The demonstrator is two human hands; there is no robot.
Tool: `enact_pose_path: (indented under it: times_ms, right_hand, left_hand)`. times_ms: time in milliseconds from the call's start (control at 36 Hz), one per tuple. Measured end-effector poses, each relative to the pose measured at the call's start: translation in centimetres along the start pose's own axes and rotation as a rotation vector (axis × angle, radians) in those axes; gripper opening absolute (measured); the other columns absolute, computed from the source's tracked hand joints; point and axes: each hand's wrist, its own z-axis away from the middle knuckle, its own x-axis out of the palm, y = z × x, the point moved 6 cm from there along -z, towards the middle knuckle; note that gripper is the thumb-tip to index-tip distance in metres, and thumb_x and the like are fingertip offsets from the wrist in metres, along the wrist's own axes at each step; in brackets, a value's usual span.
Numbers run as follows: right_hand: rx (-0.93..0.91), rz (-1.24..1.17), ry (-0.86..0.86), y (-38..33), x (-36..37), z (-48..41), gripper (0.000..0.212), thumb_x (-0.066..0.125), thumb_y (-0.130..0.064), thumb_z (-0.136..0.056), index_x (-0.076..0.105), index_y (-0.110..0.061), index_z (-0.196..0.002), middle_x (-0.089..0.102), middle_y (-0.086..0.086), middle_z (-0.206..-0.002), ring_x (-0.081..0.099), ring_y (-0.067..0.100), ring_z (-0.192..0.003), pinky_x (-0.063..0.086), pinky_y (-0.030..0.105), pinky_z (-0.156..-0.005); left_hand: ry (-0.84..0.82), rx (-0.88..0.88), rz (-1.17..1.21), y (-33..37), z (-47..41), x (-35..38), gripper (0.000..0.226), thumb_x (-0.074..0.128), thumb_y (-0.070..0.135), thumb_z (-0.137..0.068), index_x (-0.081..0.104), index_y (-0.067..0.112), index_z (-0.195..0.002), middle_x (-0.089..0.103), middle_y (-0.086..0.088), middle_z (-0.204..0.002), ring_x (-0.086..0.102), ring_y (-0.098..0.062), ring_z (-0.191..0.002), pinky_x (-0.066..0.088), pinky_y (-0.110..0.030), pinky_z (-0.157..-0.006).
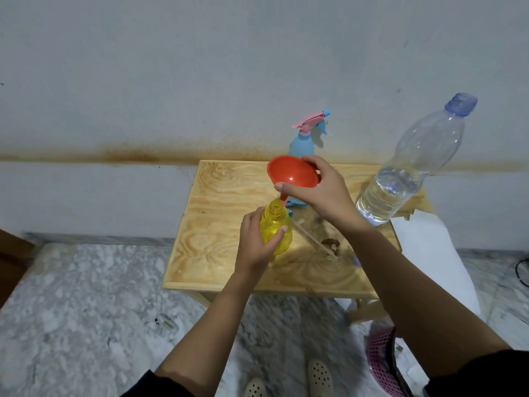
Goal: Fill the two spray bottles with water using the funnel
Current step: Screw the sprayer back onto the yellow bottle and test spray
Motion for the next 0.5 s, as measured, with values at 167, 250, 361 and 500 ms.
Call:
enact_pose_path:
  times_ms: [167, 250, 361, 500]
  right_hand:
    - [0.066, -0.013, 0.05, 3.0, -3.3, -2.3, 0.075, 0.084, -0.035, -0.064, 0.049, -0.017, -0.128, 0.052, -0.005, -0.116, 0.052, 0.013, -0.103, 0.041, 0.018, -0.077]
    - [0.123, 0.115, 0.011, 6.6, -4.2, -3.3, 0.079, 0.085, -0.036, -0.063, 0.048, -0.012, -0.128, 0.05, 0.005, -0.122, 0.05, 0.017, -0.103, 0.04, 0.025, -0.079]
    - [0.265, 0.32, -0.1, 11.8, -4.1, -4.0, 0.09, 0.082, -0.038, -0.066, 0.038, -0.006, -0.138, 0.038, 0.013, -0.134, 0.047, 0.025, -0.112, 0.037, 0.026, -0.082]
    - [0.257, 0.455, -0.146, 15.4, -3.5, -4.5, 0.088, 0.081, -0.04, -0.067, 0.037, -0.005, -0.135, 0.036, 0.015, -0.133, 0.043, 0.027, -0.118, 0.033, 0.026, -0.085]
  left_hand:
    - [0.043, -0.046, 0.002, -0.9, 0.2, 0.5, 0.069, 0.061, 0.055, -0.076, 0.044, 0.024, -0.135, 0.044, 0.009, -0.128, 0.043, -0.001, -0.121, 0.038, -0.02, -0.098]
    - [0.052, -0.041, 0.027, -1.2, 0.5, 1.0, 0.07, 0.058, 0.057, -0.079, 0.039, 0.024, -0.139, 0.042, 0.008, -0.135, 0.039, 0.005, -0.125, 0.033, -0.007, -0.098]
    - [0.076, -0.078, 0.028, -1.8, 0.6, 1.8, 0.069, 0.061, 0.052, -0.083, 0.034, 0.027, -0.141, 0.039, 0.007, -0.142, 0.035, 0.009, -0.128, 0.029, -0.002, -0.098]
    - [0.145, -0.146, 0.057, -2.1, 0.9, 2.4, 0.072, 0.071, 0.038, -0.08, 0.028, 0.045, -0.137, 0.036, 0.013, -0.144, 0.034, 0.004, -0.13, 0.031, -0.009, -0.102]
